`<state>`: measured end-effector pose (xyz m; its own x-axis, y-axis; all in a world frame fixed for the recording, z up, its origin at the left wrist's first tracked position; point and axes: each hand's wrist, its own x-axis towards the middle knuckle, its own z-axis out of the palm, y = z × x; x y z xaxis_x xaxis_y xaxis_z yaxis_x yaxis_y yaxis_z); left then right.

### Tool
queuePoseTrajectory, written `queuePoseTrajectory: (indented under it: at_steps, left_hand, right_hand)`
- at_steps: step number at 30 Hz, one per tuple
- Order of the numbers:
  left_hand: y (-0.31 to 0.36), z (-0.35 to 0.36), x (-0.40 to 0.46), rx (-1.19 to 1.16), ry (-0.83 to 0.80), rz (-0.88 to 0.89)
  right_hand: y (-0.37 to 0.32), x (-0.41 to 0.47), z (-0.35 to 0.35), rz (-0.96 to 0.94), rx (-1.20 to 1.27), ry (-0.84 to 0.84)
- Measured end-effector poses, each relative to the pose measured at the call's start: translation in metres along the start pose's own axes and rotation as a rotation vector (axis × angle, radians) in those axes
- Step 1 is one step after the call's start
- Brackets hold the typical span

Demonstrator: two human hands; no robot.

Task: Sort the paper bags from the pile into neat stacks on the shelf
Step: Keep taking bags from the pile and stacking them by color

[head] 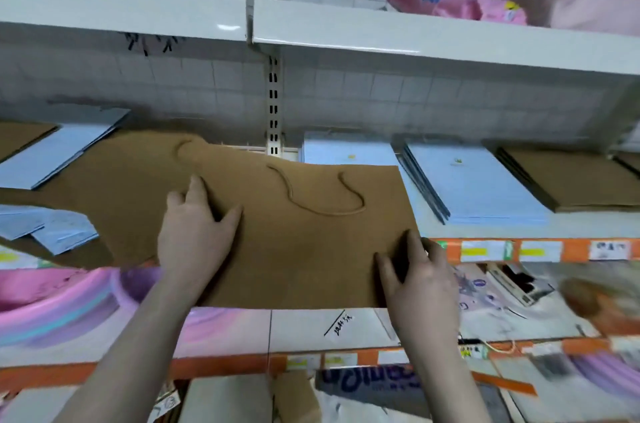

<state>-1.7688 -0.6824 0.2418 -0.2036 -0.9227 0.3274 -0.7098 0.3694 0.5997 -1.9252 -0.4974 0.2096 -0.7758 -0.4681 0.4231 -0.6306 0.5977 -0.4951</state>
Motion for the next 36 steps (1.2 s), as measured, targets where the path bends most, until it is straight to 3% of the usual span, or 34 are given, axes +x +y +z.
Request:
queuePoseTrajectory:
  at_steps: [5, 11, 25, 36]
  left_hand:
    - [0.042, 0.014, -0.038, -0.003, -0.069, 0.132]
    - [0.109, 0.039, -0.079, -0.002, -0.118, 0.167]
    - [0.355, 0.186, -0.216, -0.128, -0.232, 0.232]
    - [0.469, 0.274, -0.225, -0.129, -0.252, 0.254]
  right_hand:
    - [0.042, -0.012, -0.037, 0.061, -0.120, 0.069]
    - [0.108, -0.010, -0.082, 0.127, -0.133, 0.095]
    - [0.369, 0.055, -0.227, 0.259, -0.235, 0.110]
    - [0.481, 0.135, -0.243, 0.316, -0.220, 0.028]
